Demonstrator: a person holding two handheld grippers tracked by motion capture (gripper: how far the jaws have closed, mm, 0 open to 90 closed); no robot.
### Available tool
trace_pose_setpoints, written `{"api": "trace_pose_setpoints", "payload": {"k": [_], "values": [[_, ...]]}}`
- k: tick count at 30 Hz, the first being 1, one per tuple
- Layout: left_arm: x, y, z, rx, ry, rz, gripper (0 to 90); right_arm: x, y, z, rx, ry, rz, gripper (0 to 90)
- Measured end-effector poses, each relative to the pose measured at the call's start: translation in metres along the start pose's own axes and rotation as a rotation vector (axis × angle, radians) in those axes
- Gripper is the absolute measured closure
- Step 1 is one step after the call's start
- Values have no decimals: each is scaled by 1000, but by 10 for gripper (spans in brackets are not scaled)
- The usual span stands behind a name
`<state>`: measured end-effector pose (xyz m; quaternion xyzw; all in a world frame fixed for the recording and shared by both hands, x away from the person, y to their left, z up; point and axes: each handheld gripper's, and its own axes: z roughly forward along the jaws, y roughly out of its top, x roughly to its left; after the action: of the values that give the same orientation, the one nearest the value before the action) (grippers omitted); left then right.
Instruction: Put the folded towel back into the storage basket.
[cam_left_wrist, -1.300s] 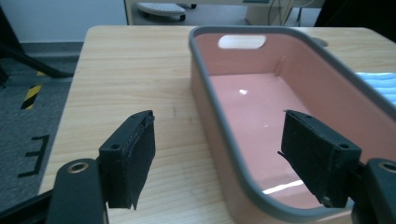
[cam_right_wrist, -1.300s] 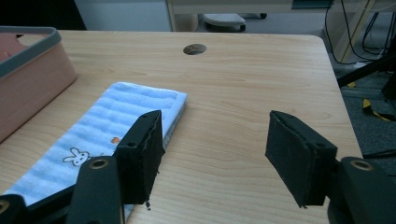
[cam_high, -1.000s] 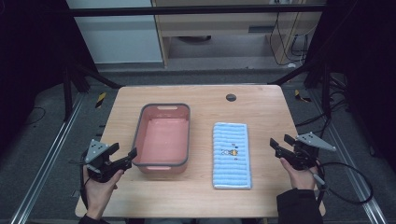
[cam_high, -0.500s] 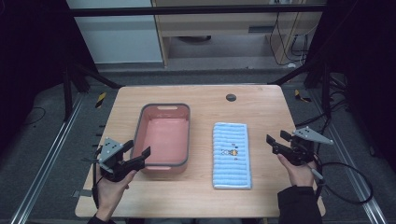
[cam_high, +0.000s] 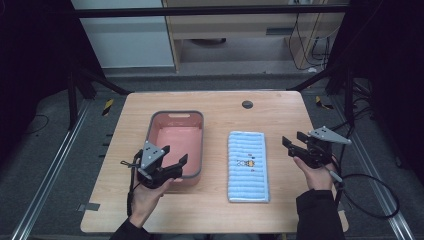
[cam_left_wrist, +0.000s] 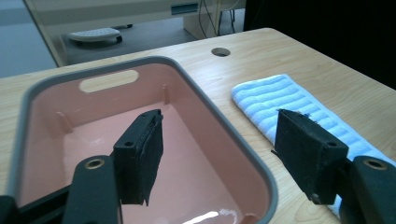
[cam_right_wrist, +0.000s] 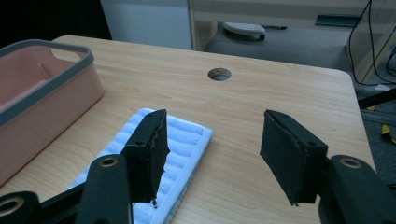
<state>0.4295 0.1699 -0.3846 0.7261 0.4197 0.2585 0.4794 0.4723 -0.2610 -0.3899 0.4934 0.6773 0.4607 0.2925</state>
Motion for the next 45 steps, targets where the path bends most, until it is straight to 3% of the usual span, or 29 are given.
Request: {"api": "trace_pose_setpoints", "payload": {"k": [16, 27, 45], "values": [[-35, 2, 31, 25, -60, 29, 352, -1, 12, 19, 13, 24, 7, 411], [-60, 1, 55, 49, -101, 40, 353, 3, 9, 35, 34, 29, -19, 419], [-83, -22, 87, 134, -130, 74, 436, 4, -4, 65, 97, 40, -10, 468]]}}
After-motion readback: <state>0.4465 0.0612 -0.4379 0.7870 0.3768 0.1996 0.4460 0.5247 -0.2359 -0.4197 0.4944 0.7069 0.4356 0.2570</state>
